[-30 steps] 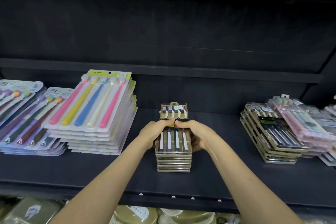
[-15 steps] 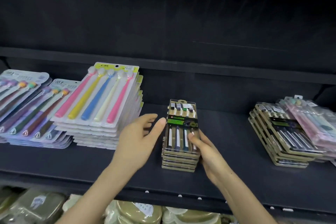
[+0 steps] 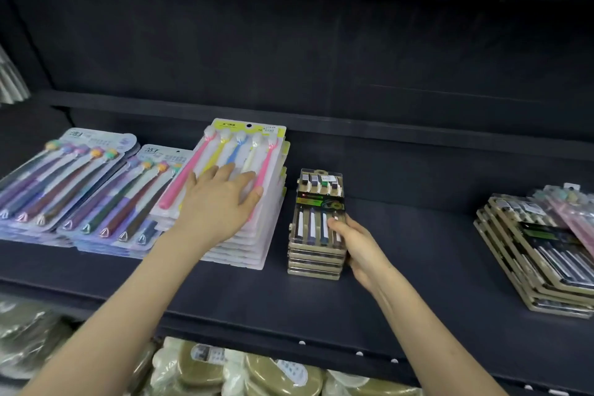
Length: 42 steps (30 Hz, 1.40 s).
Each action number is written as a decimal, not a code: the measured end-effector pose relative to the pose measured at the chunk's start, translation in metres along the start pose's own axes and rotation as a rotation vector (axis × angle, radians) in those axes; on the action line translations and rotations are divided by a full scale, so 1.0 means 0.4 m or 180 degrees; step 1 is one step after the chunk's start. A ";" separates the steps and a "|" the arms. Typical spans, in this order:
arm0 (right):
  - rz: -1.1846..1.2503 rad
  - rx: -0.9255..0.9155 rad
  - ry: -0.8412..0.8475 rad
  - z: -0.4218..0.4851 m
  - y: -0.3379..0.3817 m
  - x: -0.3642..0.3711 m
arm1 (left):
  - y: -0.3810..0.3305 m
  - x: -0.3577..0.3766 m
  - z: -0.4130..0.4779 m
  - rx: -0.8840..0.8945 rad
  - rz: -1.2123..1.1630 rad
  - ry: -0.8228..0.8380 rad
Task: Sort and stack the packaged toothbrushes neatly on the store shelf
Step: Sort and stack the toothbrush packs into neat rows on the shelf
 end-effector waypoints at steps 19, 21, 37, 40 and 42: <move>-0.0532 0.0065 -0.0228 -0.019 0.028 0.043 | -0.004 -0.017 -0.003 0.0019 -0.0212 -0.0383; -0.0682 -0.0210 -0.0474 -0.074 0.060 -0.021 | -0.052 -0.050 -0.013 0.0129 -0.0317 -0.0670; -0.4230 -0.1703 -0.3936 -0.470 0.288 -0.765 | -0.889 0.232 -0.083 0.0719 -0.3159 0.1322; -0.4234 -0.1217 -0.3453 -0.388 0.292 -0.849 | -0.984 0.273 -0.085 0.0493 -0.3606 0.1724; -0.4256 -0.1054 -0.3129 -0.348 0.284 -0.887 | -1.031 0.285 -0.083 0.0384 -0.3880 0.1869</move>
Point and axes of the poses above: each hand's wrist, its own z-axis towards the middle knuckle, its own x-axis out of the palm, y = z × x, the point moved 8 cm from there along z, towards the middle knuckle, and after that the axes turned 4 degrees about z, right-handed, at the moved point
